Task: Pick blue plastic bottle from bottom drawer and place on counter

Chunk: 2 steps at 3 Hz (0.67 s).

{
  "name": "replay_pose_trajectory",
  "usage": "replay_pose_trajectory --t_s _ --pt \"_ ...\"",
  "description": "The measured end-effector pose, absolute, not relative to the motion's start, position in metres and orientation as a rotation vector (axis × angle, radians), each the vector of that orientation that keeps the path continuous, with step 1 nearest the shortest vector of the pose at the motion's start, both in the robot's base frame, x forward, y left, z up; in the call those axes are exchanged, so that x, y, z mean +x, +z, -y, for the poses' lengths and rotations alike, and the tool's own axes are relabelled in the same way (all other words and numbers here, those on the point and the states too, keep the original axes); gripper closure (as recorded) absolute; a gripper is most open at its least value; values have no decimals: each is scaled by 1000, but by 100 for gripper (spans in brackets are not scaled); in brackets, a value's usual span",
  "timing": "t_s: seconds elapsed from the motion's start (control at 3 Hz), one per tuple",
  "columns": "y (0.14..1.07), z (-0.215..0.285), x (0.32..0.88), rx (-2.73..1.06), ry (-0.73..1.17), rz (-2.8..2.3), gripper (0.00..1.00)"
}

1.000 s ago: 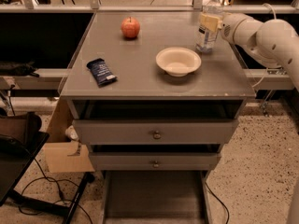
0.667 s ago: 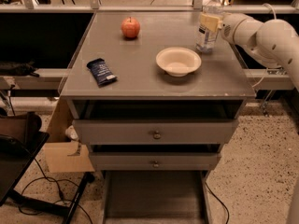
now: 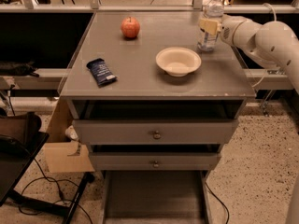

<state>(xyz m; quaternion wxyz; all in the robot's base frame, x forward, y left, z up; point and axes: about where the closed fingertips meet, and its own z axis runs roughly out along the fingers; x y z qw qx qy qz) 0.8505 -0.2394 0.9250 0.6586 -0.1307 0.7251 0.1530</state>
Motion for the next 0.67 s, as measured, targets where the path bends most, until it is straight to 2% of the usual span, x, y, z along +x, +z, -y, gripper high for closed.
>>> replay_pose_trajectory --t_s 0.33,0.67 --pt "928 239 848 -305 347 -1635 0" --pt "962 256 821 -387 322 -1572 0"
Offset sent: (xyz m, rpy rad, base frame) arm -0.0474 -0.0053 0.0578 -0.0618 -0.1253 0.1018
